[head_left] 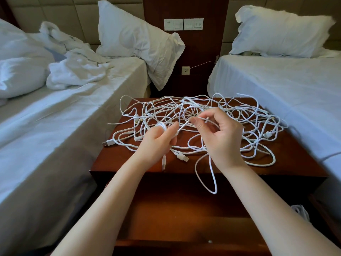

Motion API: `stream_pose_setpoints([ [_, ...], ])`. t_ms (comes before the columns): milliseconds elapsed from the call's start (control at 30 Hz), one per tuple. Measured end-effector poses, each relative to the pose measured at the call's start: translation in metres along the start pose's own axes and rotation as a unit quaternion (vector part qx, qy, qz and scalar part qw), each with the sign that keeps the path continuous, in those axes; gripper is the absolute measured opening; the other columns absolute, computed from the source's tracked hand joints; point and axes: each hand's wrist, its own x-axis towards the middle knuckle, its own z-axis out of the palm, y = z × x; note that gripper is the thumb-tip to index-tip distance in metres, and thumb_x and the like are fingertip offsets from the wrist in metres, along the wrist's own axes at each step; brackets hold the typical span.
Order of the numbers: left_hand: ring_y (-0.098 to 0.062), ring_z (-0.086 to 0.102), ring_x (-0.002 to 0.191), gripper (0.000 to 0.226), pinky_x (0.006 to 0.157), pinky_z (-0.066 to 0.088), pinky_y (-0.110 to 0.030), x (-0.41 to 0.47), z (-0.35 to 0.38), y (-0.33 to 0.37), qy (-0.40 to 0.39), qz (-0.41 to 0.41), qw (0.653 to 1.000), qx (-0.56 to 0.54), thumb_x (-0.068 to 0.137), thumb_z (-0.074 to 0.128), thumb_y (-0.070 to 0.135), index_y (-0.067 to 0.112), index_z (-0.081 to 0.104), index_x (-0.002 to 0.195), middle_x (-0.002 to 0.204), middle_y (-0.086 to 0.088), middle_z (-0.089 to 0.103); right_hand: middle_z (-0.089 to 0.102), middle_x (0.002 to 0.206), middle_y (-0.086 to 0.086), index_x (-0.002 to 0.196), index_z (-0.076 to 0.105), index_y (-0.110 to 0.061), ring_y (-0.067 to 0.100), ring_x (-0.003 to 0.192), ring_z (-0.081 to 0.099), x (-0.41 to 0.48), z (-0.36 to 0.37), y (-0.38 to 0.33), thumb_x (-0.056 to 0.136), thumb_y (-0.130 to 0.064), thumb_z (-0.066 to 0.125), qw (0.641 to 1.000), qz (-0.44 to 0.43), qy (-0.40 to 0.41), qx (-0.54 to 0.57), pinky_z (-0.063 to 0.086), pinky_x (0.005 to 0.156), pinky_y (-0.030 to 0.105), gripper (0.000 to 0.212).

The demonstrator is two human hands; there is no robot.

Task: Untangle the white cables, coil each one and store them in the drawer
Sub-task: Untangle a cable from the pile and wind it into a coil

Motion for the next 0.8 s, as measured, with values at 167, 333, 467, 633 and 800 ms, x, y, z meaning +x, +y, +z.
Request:
stream_pose_setpoints([
  [167, -0.01, 0.023, 0.042, 0.036, 0.041, 0.023, -0.017, -0.008, 0.002, 0.007, -0.247, -0.051, 0.962, -0.105, 0.091, 0.047, 0.031, 0.012, 0.047, 0.06, 0.046, 0.006, 0.03, 0.058, 0.058, -0.004, 0.077, 0.065, -0.003, 0.008, 0.05, 0.052, 0.003, -0.003, 0.004, 0.087, -0.027, 0.069, 1.0, -0.014, 0.013, -0.008, 0.039, 0.046, 0.023, 0.026],
  [333, -0.014, 0.026, 0.047, 0.025, 0.048, 0.028, -0.021, -0.012, 0.004, 0.013, -0.36, -0.068, 0.926, -0.092, 0.088, 0.043, 0.012, 0.011, 0.041, 0.063, 0.052, -0.001, 0.033, 0.057, 0.057, -0.002, 0.078, 0.067, -0.004, 0.014, 0.046, 0.048, 0.002, -0.001, 0.003, 0.087, -0.027, 0.069, 0.999, -0.034, -0.014, -0.021, 0.039, 0.044, 0.031, 0.024],
  [467, -0.015, 0.032, 0.048, 0.026, 0.051, 0.031, -0.024, -0.015, 0.005, 0.016, -0.404, -0.061, 0.903, -0.134, 0.088, 0.038, 0.011, 0.011, 0.052, 0.066, 0.054, -0.004, 0.035, 0.061, 0.061, 0.002, 0.08, 0.067, -0.005, 0.021, 0.048, 0.053, 0.001, -0.001, 0.005, 0.087, -0.029, 0.069, 0.999, -0.01, -0.038, -0.003, 0.043, 0.047, 0.037, 0.025],
  [633, -0.012, 0.032, 0.049, 0.02, 0.051, 0.033, -0.022, -0.017, 0.003, 0.019, -0.434, -0.026, 0.879, -0.195, 0.092, 0.041, 0.015, 0.009, 0.048, 0.074, 0.055, 0.0, 0.037, 0.059, 0.059, 0.0, 0.082, 0.066, -0.007, 0.012, 0.05, 0.051, 0.001, -0.001, 0.009, 0.09, -0.032, 0.064, 0.993, 0.032, -0.108, 0.027, 0.041, 0.049, 0.03, 0.027],
  [800, -0.007, 0.039, 0.051, 0.021, 0.052, 0.039, -0.019, -0.014, -0.006, 0.018, -0.43, 0.013, 0.834, -0.346, 0.094, 0.053, 0.022, 0.009, 0.053, 0.078, 0.058, 0.004, 0.041, 0.064, 0.067, -0.001, 0.085, 0.068, -0.018, 0.021, 0.063, 0.059, -0.003, 0.001, 0.011, 0.094, -0.04, 0.047, 0.962, 0.08, -0.261, 0.019, 0.047, 0.058, 0.044, 0.032],
])
